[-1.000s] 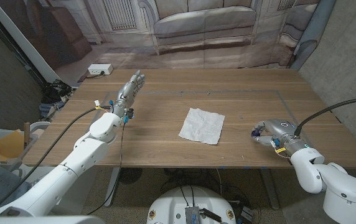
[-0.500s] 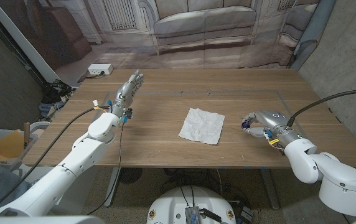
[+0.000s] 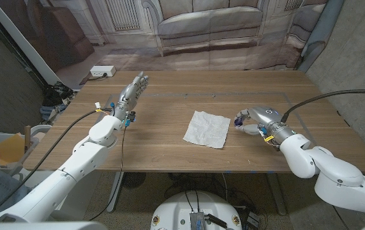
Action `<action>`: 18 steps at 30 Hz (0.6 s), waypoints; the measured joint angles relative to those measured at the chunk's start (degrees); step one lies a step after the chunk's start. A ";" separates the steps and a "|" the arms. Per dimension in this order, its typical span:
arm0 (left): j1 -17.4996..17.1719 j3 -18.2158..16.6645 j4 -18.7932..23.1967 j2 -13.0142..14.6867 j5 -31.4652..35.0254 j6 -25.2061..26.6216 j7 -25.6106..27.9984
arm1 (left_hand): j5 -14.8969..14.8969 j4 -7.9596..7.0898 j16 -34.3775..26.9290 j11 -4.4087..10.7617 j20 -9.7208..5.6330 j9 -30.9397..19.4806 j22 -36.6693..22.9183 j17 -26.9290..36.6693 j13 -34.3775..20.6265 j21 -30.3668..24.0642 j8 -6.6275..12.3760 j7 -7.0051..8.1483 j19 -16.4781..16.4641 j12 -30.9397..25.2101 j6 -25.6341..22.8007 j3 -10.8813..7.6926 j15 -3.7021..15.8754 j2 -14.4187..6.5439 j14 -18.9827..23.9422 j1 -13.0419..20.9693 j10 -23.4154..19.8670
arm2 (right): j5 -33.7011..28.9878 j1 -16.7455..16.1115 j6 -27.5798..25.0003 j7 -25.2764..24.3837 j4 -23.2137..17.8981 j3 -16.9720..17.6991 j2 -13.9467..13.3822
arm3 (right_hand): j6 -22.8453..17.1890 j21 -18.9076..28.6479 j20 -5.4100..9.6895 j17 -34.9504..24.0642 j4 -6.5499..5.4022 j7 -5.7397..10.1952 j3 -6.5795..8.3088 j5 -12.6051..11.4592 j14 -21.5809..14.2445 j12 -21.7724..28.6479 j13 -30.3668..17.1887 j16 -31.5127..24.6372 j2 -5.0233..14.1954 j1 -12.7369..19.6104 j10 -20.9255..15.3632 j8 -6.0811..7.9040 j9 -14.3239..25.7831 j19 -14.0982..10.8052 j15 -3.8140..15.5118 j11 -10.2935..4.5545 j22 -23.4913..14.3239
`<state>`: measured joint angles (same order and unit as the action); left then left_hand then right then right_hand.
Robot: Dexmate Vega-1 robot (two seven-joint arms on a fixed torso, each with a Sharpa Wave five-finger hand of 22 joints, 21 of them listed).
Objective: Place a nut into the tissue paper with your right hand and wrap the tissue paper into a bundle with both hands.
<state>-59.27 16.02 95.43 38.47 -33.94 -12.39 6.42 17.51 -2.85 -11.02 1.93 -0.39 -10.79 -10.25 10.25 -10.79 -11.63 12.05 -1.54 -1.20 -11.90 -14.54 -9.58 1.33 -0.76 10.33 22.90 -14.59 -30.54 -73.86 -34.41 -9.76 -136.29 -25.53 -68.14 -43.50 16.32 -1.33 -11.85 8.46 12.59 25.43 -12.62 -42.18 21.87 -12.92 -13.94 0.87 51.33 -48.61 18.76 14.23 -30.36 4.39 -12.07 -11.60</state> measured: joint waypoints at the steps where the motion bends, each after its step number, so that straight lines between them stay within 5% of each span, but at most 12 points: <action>1: -0.10 -0.04 0.00 0.14 -0.09 -0.08 -0.14 | 0.00 0.00 0.00 0.00 0.00 0.00 0.00 0.00 0.00 0.00 0.00 0.00 0.00 0.00 0.00 0.00 0.00 0.00 0.00 0.00 0.00 | -0.10 0.51 0.13 0.09 0.16 -0.39 0.32 | 0.00 0.00 0.00 0.00 0.00 0.00 0.00 0.00 0.00 0.00 -0.01 0.00 0.00 0.00 0.00 0.06 0.00 0.00 0.00 0.00 0.00; 18: -0.87 -0.48 -0.58 0.82 -1.02 -1.69 -2.48 | 0.00 0.00 0.00 0.00 0.00 0.00 0.00 0.00 0.00 0.00 0.00 0.17 0.00 0.00 -0.16 0.00 0.00 -0.02 0.00 -0.01 0.00 | -6.76 8.12 7.29 6.44 3.53 -6.09 6.60 | 0.00 0.00 0.00 0.01 -0.24 0.02 -0.24 0.21 0.00 -0.03 -0.01 0.00 0.40 -0.39 0.30 0.09 -0.23 0.00 0.00 0.30 0.01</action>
<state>-60.14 15.54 94.85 39.29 -34.97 -14.08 3.94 17.51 -2.85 -11.02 1.93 -0.39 -10.79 -10.25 10.25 -10.79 -11.63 12.05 -1.38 -1.20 -11.90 -14.70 -9.58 1.33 -0.77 10.33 22.89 -14.59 -37.30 -65.73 -27.12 -3.32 -132.76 -31.62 -61.55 -43.50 16.32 -1.33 -11.85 8.23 12.61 25.19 -12.41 -42.18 21.84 -12.93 -13.95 1.27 50.94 -48.31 18.85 14.00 -30.36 4.39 -11.78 -11.59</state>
